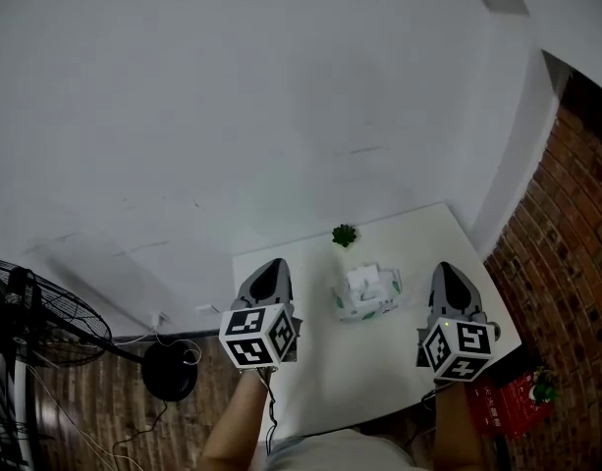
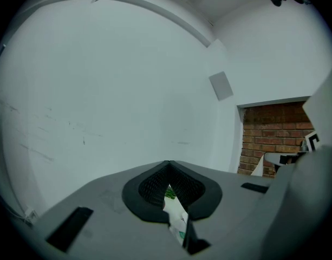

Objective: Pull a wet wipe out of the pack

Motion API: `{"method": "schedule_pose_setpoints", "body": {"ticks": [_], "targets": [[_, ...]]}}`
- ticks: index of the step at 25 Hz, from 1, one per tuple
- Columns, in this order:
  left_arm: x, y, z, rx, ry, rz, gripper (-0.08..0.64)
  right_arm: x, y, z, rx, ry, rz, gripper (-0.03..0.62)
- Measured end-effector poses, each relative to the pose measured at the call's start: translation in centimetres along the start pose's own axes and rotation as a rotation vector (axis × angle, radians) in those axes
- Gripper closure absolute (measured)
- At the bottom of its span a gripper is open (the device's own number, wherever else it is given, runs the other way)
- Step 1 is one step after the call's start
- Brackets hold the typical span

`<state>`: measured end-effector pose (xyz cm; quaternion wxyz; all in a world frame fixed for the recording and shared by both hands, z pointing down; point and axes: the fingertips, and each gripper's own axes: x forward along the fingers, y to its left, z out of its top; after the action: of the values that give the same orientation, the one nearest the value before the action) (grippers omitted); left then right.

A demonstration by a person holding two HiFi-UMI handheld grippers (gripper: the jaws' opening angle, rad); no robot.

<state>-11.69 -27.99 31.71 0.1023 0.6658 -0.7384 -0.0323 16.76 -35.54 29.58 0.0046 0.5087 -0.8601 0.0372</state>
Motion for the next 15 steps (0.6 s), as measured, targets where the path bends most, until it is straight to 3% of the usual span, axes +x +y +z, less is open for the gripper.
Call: {"method": "schedule_pose_setpoints", "body": {"ticks": [15], "targets": [[0.82,0.17,-0.66,-0.031,0.008,-0.005,0.56,0.58,0.38,0.46,-0.021,-0.001,0.013,0.591]]}}
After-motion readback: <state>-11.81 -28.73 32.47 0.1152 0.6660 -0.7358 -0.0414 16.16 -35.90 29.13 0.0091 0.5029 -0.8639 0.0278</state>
